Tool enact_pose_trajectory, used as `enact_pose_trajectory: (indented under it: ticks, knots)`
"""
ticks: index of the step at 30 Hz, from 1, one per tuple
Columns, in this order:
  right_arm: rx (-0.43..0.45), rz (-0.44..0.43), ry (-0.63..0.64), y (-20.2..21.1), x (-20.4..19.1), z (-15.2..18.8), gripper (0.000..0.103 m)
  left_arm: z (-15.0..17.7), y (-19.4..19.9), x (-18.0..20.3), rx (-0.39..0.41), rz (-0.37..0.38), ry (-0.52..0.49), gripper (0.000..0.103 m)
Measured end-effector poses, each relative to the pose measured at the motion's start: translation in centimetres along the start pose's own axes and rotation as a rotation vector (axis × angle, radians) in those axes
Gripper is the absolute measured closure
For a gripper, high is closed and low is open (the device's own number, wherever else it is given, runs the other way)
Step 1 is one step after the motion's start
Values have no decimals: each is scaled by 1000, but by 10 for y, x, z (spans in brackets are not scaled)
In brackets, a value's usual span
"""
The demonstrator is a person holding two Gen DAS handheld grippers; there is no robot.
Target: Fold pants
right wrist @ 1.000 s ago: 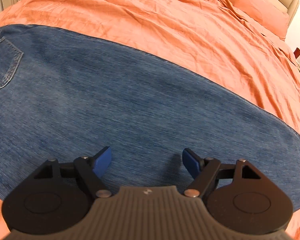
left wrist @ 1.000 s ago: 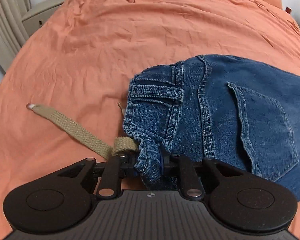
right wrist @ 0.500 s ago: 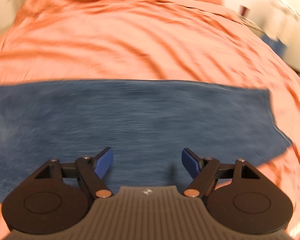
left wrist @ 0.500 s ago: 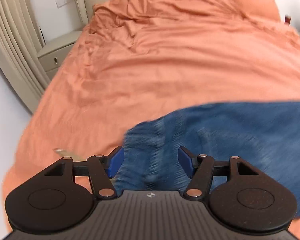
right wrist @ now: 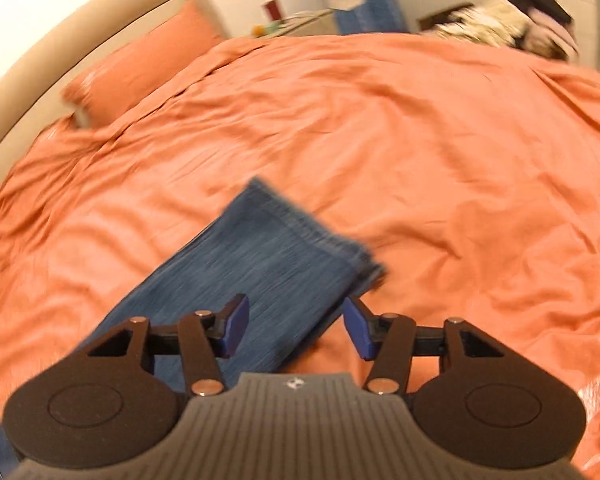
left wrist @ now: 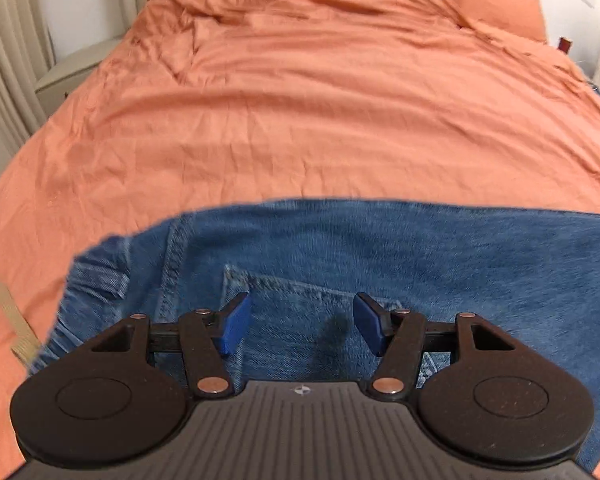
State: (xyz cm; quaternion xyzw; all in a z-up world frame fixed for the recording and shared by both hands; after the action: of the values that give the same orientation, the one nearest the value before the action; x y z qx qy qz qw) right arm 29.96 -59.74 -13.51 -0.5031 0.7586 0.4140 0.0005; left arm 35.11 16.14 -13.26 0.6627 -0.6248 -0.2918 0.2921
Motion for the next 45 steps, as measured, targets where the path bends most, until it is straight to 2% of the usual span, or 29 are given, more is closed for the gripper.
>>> enact_pose_trajectory:
  ticks: [4, 6, 9, 10, 11, 12, 13, 15, 17, 19, 22, 27, 28, 31, 32, 35, 42, 45]
  knots:
    - [-25, -13, -42, -20, 17, -3, 60, 6, -5, 8, -11, -39, -12, 34]
    - [-32, -19, -66, -30, 25, -6, 68, 7, -7, 11, -18, -58, -23, 34]
    - [-42, -19, -99, -45, 35, -12, 69, 7, -8, 16, -23, -79, -33, 34]
    - [-42, -20, -111, -48, 38, -14, 74, 7, -8, 18, -23, -85, -35, 34]
    - [-41, -22, -120, -49, 40, -15, 88, 6, -9, 19, -25, -91, -35, 34]
    - [-34, -33, -123, -49, 39, -18, 98, 6, -9, 20, -26, -97, -37, 36]
    - [-14, -58, -119, -44, 36, -24, 101, 4, -9, 22, -23, -104, -40, 39]
    - [44, -90, -15, -25, 18, -36, 102, 2, -9, 24, -19, -113, -48, 44]
    - [64, -57, 91, -18, 6, -41, 103, -2, -7, 28, 1, -121, -49, 49]
    - [35, -11, 114, -26, 10, -38, 103, -7, -4, 33, 18, -111, -41, 50]
    - [-4, 18, 85, -43, 24, -27, 103, -16, 2, 49, 37, -76, -68, 50]
    - [-47, 46, 29, -53, 39, -12, 101, -34, 16, 98, 64, 50, -158, 50]
    - [-37, 46, 21, -49, 40, -14, 93, -37, 18, 108, 70, 73, -171, 50]
    - [-31, -27, -38, -35, 43, -18, 54, -44, 18, 146, 77, 146, -224, 50]
    - [-39, -48, -62, -31, 45, -18, 51, -46, 18, 159, 80, 172, -241, 50]
    - [-82, -135, -170, -29, 54, -11, 51, -49, 12, 203, 77, 245, -298, 50]
    - [-125, -216, -372, -62, 84, 4, 53, -39, -11, 291, 55, 377, -418, 50]
    - [-113, -237, -384, -73, 85, 6, 63, -37, -25, 324, 44, 421, -469, 51]
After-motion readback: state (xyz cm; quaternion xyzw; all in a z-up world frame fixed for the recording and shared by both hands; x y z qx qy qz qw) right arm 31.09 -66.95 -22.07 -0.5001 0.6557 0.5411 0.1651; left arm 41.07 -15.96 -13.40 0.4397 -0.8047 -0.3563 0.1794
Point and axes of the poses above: each gripper's, at about its wrist camera, not at the fingertips, and y roughly against the way its jaws point, x to its right, z to its underside, the point moved 4 cm from there along -y, roughly the way its jaws point, and after that the axes turned 7 degrees about x, right-handed, at the moved point
